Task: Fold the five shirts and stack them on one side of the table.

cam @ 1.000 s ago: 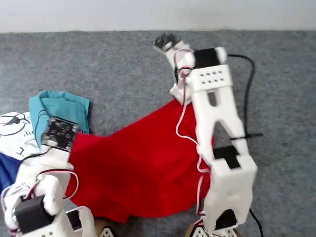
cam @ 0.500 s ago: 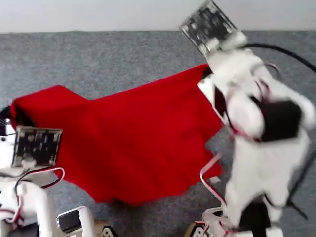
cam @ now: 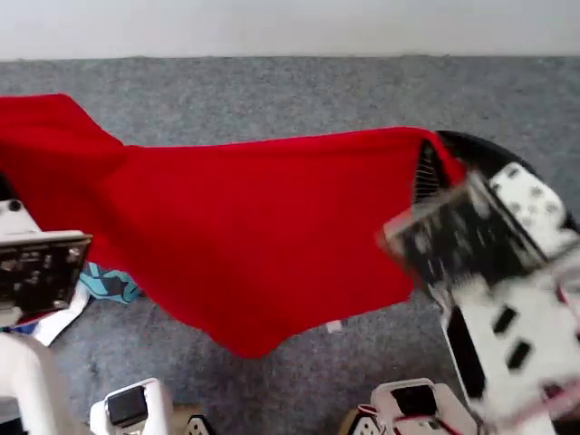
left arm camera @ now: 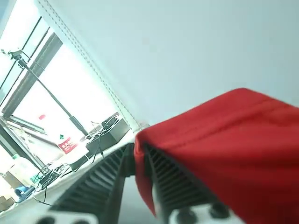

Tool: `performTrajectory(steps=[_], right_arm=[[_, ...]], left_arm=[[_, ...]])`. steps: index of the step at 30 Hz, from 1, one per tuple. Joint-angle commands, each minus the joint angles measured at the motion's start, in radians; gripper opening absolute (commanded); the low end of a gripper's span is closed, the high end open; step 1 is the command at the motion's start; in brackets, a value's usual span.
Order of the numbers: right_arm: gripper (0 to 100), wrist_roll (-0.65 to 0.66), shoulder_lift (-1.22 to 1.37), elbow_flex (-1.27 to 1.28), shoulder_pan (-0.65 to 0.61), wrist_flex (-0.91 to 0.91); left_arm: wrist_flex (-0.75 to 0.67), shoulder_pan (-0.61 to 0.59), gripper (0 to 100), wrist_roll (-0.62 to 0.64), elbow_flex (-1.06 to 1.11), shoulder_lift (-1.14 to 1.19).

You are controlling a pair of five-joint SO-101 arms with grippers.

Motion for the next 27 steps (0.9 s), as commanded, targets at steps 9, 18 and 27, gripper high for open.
performTrajectory(steps=[9, 18, 27], right_arm=[[0.9, 0.012, -0.156, -0.009, 0.194, -0.074], [0.9, 0.012, -0.222, -0.005, 0.318, -0.076], [0.9, 0.011, -0.211, -0.002, 0.331, -0.090]], left_arm=[[0.149, 0.005, 2, 0.222, -0.249, 0.117], [0.141, 0.077, 2, 0.167, -0.453, 0.124], [0.104, 0.089, 2, 0.023, -0.544, 0.118]])
